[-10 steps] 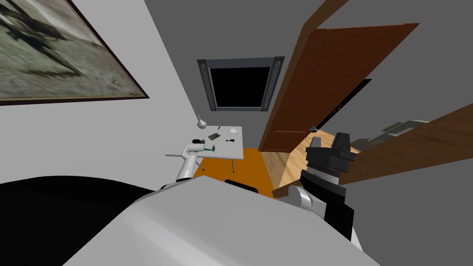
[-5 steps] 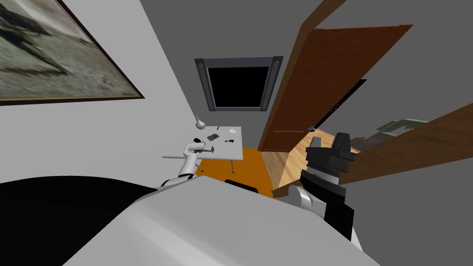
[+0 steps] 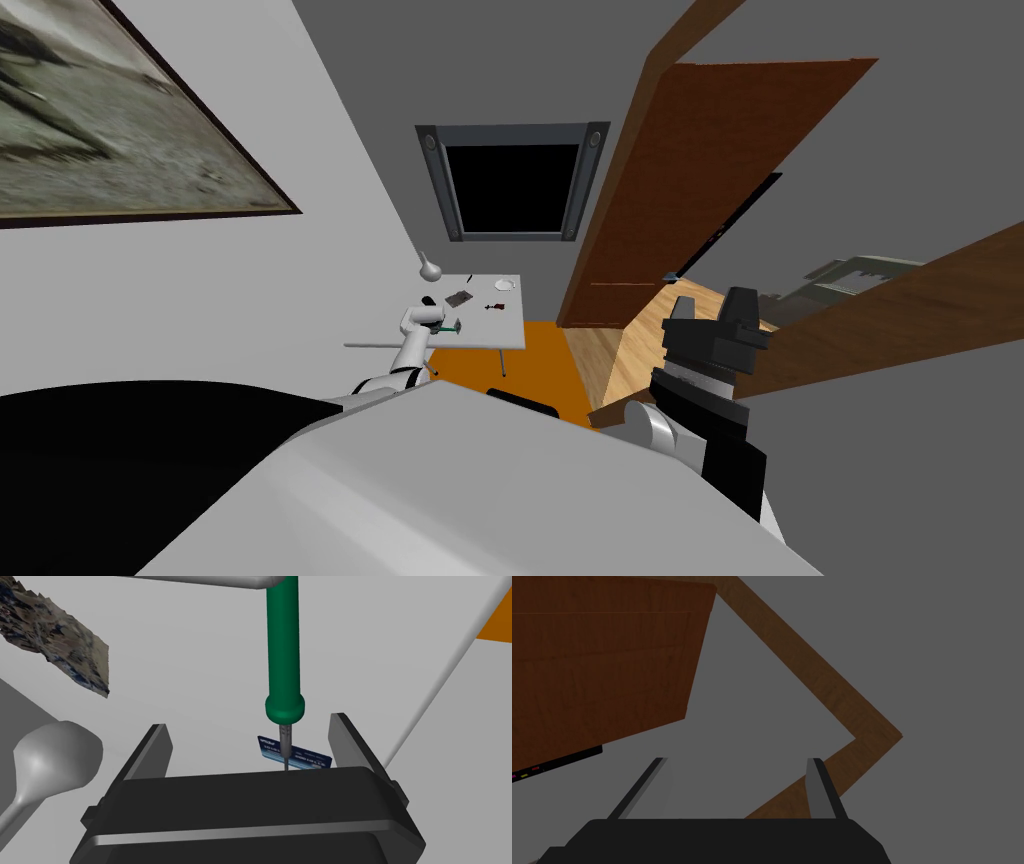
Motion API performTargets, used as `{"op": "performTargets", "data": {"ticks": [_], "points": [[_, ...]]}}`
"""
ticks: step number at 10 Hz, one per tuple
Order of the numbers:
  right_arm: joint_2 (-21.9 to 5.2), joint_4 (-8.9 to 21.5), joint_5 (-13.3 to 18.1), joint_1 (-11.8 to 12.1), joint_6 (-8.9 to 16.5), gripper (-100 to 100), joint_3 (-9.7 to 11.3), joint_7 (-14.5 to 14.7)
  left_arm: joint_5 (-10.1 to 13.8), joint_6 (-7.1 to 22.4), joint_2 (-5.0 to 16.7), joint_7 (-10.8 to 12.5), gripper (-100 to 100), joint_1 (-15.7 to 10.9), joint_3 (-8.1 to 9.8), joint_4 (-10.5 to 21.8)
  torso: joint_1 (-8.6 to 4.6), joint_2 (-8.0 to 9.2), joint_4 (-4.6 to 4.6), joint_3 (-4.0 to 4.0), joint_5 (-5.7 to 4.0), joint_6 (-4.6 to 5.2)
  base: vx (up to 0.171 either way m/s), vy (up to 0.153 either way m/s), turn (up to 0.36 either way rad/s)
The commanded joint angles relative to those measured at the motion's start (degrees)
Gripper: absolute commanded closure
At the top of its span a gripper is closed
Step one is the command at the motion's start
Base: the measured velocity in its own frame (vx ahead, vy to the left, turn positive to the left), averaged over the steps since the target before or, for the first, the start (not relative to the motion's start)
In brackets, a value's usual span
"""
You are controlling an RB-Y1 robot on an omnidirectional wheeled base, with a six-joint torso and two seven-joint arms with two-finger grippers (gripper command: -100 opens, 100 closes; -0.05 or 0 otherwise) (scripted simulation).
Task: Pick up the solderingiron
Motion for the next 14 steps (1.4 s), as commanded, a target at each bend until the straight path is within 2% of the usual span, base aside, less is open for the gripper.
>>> {"op": "performTargets", "data": {"ticks": [1, 3, 4, 8, 9, 10, 11, 14], "points": [[0.00, 0.00, 0.00, 0.00, 0.00, 0, 0.00, 0.00, 0.07, 2.80, 0.64, -0.45, -100, -1.16, 0.49, 2.17, 0.00, 0.00, 0.00, 0.00, 0.00, 0.00, 0.019, 0.007, -0.029], [0.00, 0.00, 0.00, 0.00, 0.00, 0, 0.00, 0.00, -0.04, 6.15, 1.62, -0.94, -100, -3.04, 1.13, 5.24, 0.00, 0.00, 0.00, 0.00, 0.00, 0.01, 0.027, 0.013, -0.052], [0.00, 0.00, 0.00, 0.00, 0.00, 0, 0.00, 0.00, -0.04, 6.41, 1.62, -0.94, -100, -3.04, 1.13, 5.24, 0.01, 0.00, 0.00, 0.00, 0.00, 0.01, 0.019, 0.009, -0.012], [0.00, 0.00, 0.00, 0.00, 0.00, 0, 0.00, 0.00, -0.18, 11.64, 3.42, -1.69, -100, -5.46, 2.17, 9.56, -0.03, 0.04, 0.01, 0.02, -0.01, 0.00, 0.018, 0.002, -0.028], [0.00, 0.00, 0.00, 0.00, 0.00, 0, 0.00, 0.00, -0.08, 10.76, 3.30, -1.65, -100, -5.24, 2.05, 8.98, -0.04, 0.03, 0.01, 0.02, -0.01, 0.00, 0.010, 0.000, -0.007], [0.00, 0.00, 0.00, 0.00, 0.00, 0, 0.00, 0.00, -0.09, 11.02, 3.37, -1.68, 0, -5.33, 2.08, 9.16, -0.05, 0.06, 0.01, 0.04, -0.01, -0.01, 0.000, 0.000, 0.000], [0.00, 0.00, 0.00, 0.00, 0.00, 0, 0.00, 0.00, 0.00, 9.27, 3.11, -1.19, -100, -4.93, 1.57, 10.42, -0.05, 0.09, 0.02, 0.05, -0.01, -0.01, 0.020, 0.018, 0.015], [0.00, 0.00, 0.00, 0.00, 0.00, 0, 0.00, 0.00, 0.13, 6.68, 2.73, -0.45, -100, -4.34, 0.81, 12.34, 0.08, 0.00, 0.00, 0.00, 0.02, -0.01, 0.029, 0.031, 0.014]]}}
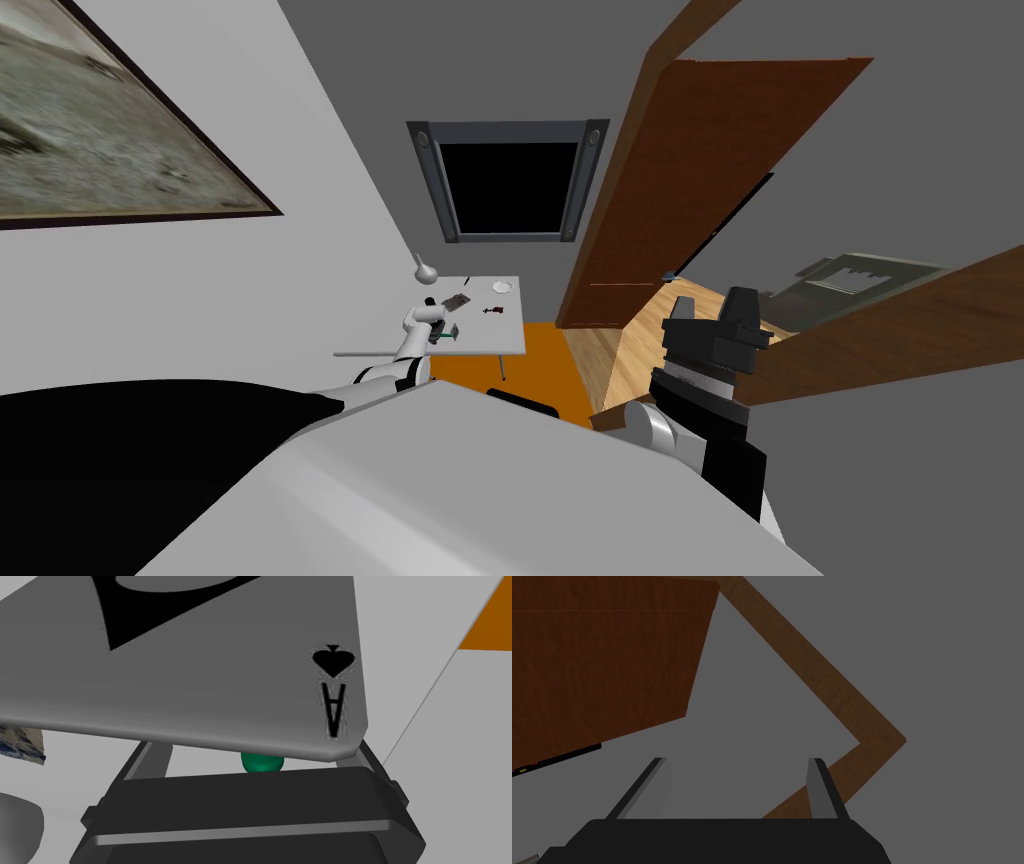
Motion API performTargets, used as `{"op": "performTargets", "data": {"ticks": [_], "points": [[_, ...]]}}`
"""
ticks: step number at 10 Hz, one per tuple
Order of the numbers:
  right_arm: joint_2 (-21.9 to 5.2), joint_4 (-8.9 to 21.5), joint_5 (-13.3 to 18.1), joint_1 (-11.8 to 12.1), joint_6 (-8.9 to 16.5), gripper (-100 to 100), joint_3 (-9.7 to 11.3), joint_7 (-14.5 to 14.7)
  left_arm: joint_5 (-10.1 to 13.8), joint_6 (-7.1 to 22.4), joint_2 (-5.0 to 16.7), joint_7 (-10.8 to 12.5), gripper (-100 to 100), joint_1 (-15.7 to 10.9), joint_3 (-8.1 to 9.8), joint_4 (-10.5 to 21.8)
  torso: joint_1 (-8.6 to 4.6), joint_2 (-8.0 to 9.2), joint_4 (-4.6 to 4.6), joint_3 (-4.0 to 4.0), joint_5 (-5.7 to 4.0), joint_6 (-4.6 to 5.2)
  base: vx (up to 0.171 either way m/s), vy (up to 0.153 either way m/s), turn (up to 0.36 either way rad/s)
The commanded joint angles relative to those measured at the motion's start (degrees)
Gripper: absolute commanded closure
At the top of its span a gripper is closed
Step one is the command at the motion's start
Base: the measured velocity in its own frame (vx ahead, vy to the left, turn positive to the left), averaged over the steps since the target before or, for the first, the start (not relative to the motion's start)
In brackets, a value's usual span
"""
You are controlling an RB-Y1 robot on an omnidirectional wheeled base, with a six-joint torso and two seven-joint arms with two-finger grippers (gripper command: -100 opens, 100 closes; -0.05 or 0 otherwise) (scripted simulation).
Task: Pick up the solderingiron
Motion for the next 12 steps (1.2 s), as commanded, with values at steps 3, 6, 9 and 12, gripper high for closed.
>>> {"op": "performTargets", "data": {"ticks": [3, 6, 9, 12], "points": [[0.00, 0.00, 0.00, 0.00, 0.00, 0, 0.00, 0.00, 0.01, -0.16, -0.03, 0.07, 100, 0.01, -0.03, 0.10, 0.05, -0.02, -0.02, -0.02, 0.04, 0.01, 0.003, 0.003, 0.001], [0.00, 0.00, 0.00, 0.00, 0.00, 0, 0.00, 0.00, 0.00, -0.12, -0.03, 0.05, 100, 0.01, -0.05, 0.11, 0.09, -0.04, -0.02, -0.03, 0.06, 0.01, 0.000, 0.000, 0.000], [0.00, 0.00, 0.00, -0.01, 0.00, 0, 0.01, 0.00, 0.03, 2.03, 0.40, -0.70, 100, -0.36, 0.68, -1.67, 0.03, 0.02, 0.01, 0.01, 0.02, 0.02, -0.016, -0.014, -0.013], [0.00, 0.00, 0.00, -0.01, 0.00, 0, 0.01, 0.00, 0.00, 2.71, 0.53, -0.91, 0, -0.53, 0.90, -2.22, -0.04, 0.05, 0.00, 0.02, 0.03, 0.01, -0.012, -0.018, -0.004]]}}
